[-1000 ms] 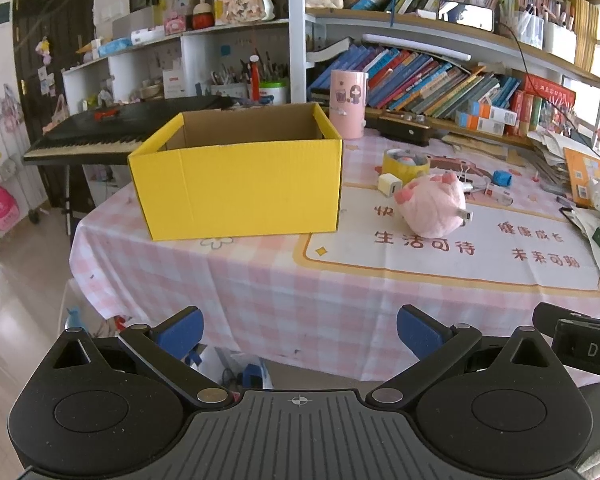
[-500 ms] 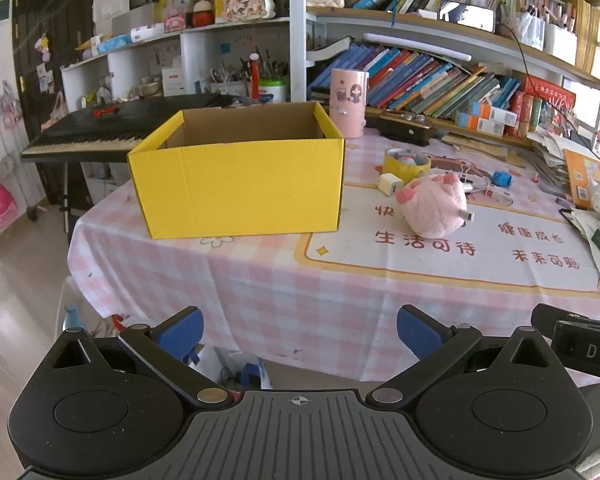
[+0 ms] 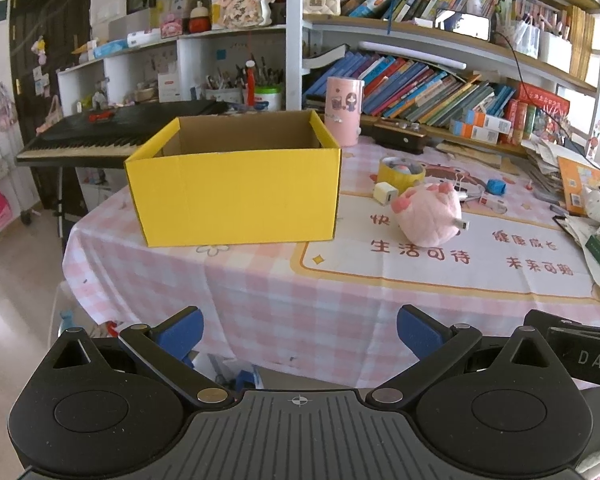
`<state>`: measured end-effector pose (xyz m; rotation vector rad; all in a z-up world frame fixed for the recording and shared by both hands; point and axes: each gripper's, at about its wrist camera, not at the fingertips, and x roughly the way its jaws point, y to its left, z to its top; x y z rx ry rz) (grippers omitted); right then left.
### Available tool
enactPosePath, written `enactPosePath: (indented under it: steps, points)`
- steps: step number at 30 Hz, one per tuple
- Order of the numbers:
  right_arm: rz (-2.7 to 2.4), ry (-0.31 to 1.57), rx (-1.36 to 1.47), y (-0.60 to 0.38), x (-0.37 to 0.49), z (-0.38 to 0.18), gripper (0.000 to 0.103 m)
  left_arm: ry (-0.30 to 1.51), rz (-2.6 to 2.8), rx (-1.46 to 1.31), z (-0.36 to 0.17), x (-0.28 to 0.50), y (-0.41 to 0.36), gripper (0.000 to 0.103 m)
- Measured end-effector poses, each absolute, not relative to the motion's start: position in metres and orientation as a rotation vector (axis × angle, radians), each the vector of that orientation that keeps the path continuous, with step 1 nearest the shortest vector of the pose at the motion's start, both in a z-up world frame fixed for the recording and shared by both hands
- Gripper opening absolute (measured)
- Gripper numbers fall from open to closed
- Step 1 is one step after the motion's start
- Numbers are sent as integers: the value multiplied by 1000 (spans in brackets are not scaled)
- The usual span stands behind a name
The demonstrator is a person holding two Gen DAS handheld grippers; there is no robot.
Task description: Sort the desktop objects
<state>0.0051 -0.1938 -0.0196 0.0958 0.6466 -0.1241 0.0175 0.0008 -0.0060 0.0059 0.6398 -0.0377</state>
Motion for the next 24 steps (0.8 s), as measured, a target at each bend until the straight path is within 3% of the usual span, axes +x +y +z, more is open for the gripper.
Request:
enactPosePath:
  steps: [24]
  points:
    - [-153, 641, 106, -210, 21, -19, 103, 645, -87, 31, -8, 37, -20, 103]
